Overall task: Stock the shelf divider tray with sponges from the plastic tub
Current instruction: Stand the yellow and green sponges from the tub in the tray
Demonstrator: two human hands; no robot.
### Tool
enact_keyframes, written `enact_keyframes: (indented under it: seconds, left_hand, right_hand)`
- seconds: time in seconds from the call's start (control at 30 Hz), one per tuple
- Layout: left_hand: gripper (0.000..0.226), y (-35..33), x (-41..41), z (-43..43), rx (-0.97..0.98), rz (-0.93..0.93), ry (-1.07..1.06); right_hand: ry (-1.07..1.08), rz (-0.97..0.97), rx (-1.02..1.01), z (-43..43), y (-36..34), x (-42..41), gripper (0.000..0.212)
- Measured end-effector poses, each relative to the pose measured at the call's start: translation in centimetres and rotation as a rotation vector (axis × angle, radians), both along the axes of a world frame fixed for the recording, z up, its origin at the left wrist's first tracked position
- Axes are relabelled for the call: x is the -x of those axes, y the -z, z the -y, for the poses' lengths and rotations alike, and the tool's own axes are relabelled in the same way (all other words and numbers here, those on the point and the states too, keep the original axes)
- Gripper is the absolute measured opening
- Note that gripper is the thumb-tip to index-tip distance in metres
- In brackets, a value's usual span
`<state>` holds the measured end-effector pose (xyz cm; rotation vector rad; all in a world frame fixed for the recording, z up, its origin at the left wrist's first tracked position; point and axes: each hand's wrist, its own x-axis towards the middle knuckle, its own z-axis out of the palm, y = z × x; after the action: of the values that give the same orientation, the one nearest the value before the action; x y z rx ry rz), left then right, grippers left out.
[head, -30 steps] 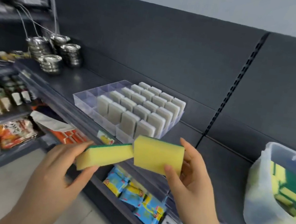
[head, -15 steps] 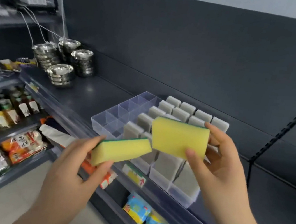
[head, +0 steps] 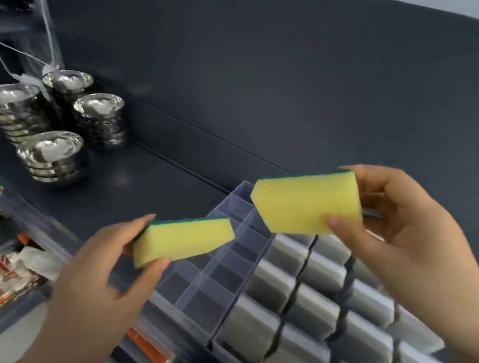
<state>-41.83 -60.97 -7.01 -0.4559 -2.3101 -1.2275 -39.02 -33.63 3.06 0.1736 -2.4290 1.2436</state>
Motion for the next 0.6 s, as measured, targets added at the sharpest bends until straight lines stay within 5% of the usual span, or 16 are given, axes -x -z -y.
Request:
enact_keyframes:
  seconds: [0.3, 0.6]
  left_hand:
    - [0.046, 0.6, 13.5, 3.8, 0.006, -0.036, 0.237]
    - [0.049, 3.0, 23.5, 7.1, 0.015, 0.036, 0.443]
  right_hand:
    - [0.318, 0.125, -0.499, 3.6, 0.5, 14.3, 0.044]
    - [0.478, 0.586, -0.856, 4.1, 6.0, 24.1, 0.054]
